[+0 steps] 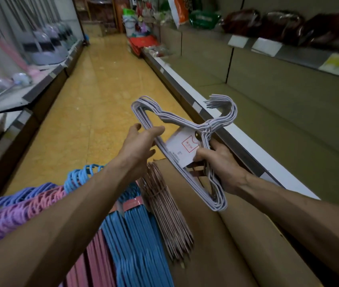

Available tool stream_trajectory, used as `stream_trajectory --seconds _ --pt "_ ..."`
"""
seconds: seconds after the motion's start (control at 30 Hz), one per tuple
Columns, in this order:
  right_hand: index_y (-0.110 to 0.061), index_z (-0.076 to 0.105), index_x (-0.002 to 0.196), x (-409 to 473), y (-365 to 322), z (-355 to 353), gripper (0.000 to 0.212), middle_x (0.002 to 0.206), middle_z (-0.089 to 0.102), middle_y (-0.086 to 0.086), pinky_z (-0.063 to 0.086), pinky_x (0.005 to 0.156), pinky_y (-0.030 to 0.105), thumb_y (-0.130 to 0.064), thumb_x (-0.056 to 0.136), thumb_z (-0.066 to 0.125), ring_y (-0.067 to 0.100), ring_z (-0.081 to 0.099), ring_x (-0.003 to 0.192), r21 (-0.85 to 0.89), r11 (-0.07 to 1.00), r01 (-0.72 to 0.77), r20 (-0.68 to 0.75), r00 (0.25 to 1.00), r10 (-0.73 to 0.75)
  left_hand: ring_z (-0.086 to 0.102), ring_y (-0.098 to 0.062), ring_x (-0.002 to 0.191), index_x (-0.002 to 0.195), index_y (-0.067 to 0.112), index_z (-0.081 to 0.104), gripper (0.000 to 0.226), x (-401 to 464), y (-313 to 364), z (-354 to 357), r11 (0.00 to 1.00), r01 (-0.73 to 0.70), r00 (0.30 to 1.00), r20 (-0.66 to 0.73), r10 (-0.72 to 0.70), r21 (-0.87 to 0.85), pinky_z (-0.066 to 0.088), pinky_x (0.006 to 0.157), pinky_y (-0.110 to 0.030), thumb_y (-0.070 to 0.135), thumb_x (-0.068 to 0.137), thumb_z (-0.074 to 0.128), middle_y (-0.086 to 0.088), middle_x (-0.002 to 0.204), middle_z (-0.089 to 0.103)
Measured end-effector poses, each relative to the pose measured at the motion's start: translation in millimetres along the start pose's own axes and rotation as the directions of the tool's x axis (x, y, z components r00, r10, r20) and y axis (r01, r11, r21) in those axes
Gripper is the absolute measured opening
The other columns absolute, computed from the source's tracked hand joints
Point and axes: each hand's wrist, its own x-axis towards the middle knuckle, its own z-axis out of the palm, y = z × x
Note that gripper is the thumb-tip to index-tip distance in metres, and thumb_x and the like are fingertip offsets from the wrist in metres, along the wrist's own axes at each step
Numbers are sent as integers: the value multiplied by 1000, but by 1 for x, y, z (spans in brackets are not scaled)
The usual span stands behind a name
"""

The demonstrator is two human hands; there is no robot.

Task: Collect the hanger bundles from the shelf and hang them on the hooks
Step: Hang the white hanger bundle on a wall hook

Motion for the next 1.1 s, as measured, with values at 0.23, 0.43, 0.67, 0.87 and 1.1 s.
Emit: stream_trajectory --seconds 0.23,0.43,0.67,0.87,1.1 --pt "-8 55 115 -25 -33 36 41 96 69 15 59 74 43 -5 74 59 32 70 84 115 993 15 171 985 -35 64 -23 59 111 4 48 19 -32 35 -5 919 -64 982 -186 -10 -390 56 55 -36 7 94 56 -11 87 55" --pt "-10 54 101 -29 -86 61 26 86 53 8 45 61 34 -7 77 62 19 51 72 -28 997 68 183 981 -62 58 -32 76 104 8 41 17 -55 81 -25 861 -158 968 -248 39 -483 50 56 -36 -3 93 46 -9 75 43" --pt "-13 60 108 -29 -183 92 25 95 58 7 47 60 33 -29 90 68 20 52 74 -123 973 196 183 968 -172 49 -24 62 98 5 47 10 -79 172 -47 808 -239 943 -328 60 -538 51 60 -32 -4 93 45 -10 75 43" --pt "-18 62 108 -41 -310 127 35 93 61 3 48 63 32 -48 91 64 17 54 75 -143 950 279 213 946 -246 52 -20 62 104 7 52 10 -97 295 -72 793 -257 929 -369 45 -552 55 53 -28 3 96 50 -6 74 48" --pt "-19 62 106 -57 -509 176 32 90 62 1 48 62 31 -48 92 63 17 54 75 -156 947 281 230 943 -242 67 -24 72 93 3 57 7 -143 492 -100 772 -299 907 -420 47 -560 61 65 -44 -1 95 51 -11 84 56"
